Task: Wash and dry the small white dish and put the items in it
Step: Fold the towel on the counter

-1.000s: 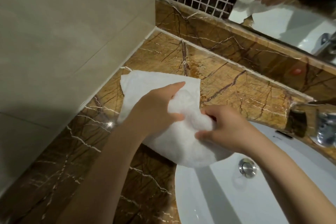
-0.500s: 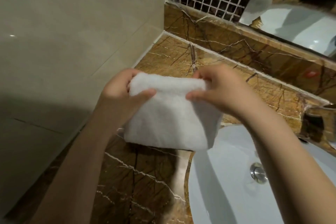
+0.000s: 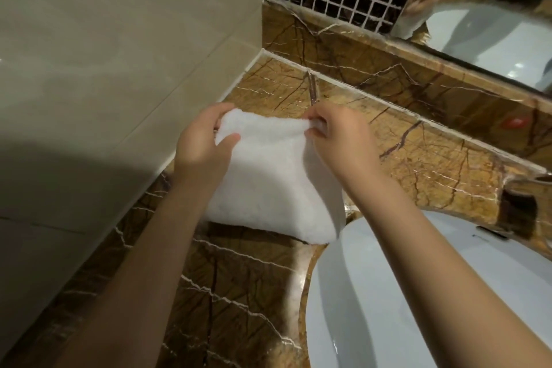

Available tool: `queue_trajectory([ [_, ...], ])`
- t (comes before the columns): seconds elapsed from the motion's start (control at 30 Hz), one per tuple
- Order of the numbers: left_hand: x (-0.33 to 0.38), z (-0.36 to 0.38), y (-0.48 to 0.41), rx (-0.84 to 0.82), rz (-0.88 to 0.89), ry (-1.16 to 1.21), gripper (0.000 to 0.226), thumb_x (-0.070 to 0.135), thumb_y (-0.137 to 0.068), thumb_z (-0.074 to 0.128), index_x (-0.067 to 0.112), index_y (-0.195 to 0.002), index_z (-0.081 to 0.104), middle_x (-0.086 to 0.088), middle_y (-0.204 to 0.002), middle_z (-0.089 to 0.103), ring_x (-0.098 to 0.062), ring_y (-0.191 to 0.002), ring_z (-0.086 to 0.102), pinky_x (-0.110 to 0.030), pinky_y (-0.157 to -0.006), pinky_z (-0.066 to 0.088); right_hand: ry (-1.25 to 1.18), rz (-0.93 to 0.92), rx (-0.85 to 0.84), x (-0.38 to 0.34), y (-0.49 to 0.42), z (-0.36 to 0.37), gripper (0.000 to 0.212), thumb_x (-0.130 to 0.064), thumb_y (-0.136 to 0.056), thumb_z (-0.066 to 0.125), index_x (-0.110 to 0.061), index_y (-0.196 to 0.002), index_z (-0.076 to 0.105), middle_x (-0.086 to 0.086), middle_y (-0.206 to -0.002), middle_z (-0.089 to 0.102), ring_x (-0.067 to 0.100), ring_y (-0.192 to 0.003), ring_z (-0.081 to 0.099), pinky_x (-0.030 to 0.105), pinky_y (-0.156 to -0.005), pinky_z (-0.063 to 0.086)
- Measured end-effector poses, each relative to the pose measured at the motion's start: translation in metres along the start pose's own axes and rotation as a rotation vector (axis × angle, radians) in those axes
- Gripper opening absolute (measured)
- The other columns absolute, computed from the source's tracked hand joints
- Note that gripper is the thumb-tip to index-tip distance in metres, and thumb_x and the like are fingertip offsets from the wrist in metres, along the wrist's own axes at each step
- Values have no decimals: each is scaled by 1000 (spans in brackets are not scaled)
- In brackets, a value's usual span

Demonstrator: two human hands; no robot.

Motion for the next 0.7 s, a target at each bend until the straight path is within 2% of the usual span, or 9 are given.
queue_trajectory([
  [0.1, 2, -3, 2, -29, -29, -63, 42, 26, -87, 56, 24, -129, 51, 0, -121, 59, -18, -107, 53, -29, -87, 39, 82, 49, -109, 1, 8, 6, 26, -12, -87, 58, -15, -113, 60, 6, -104, 65, 25, -94, 60, 34, -67, 47],
  [0.13, 0, -5, 5, -39, -78, -124, 43, 33, -88, 54, 25, -130, 49, -1, -123, 58, -20, -108, 53, -31, -87, 38, 90, 86, -124, 4, 14, 6, 35, -16, -86, 60, -15, -120, 55, 7, -112, 62, 26, -101, 58, 35, -73, 47],
  [0.2, -4, -5, 15, -73, -148, -259, 47, 43, -88, 50, 26, -133, 45, -2, -132, 54, -23, -117, 49, -34, -92, 36, 65, 126, -50, 6, 31, -1, 47, -25, -86, 59, -16, -130, 47, 8, -126, 54, 27, -116, 49, 38, -87, 44],
  [0.27, -4, -3, 24, -80, -131, -265, 51, 38, -90, 51, 21, -137, 43, -4, -141, 48, -26, -126, 44, -36, -102, 32, 48, 45, -7, 1, 52, -9, 50, -36, -89, 51, -20, -136, 42, 6, -139, 47, 25, -128, 40, 41, -101, 37],
  [0.37, -3, -2, 23, -75, -160, -192, 47, 30, -90, 53, 20, -136, 44, -5, -138, 50, -26, -124, 45, -36, -101, 33, 27, -23, -230, -8, 88, -7, 57, -53, -93, 38, -28, -144, 30, 4, -154, 29, 21, -142, 22, 39, -113, 22],
  [0.47, -8, -3, 19, -111, -155, -101, 44, 26, -88, 56, 21, -131, 49, -4, -127, 57, -23, -112, 51, -35, -92, 39, 3, 69, -368, -12, 112, 5, 65, -58, -92, 33, -30, -148, 14, 3, -159, 11, 18, -145, 8, 27, -113, 9],
  [0.6, -21, -9, 22, -160, -99, 64, 42, 20, -85, 60, 20, -127, 53, -1, -121, 59, -19, -113, 54, -33, -92, 40, 11, 107, -309, -32, 128, 14, 66, -53, -92, 38, -29, -149, 13, 8, -159, 11, 22, -145, 10, 31, -113, 18],
  [0.7, -27, -12, 20, -163, -78, 113, 40, 14, -87, 59, 16, -127, 54, -5, -123, 59, -22, -115, 55, -33, -94, 42, -14, 127, -286, -42, 134, 20, 65, -52, -93, 38, -29, -149, 14, 10, -159, 11, 22, -145, 10, 32, -113, 19],
])
Point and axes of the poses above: each hand's wrist, its own y-axis away from the middle knuckle, its own z-axis out of the palm, x = y × z, the point moved 2 cm from there along -y, towards the middle knuckle
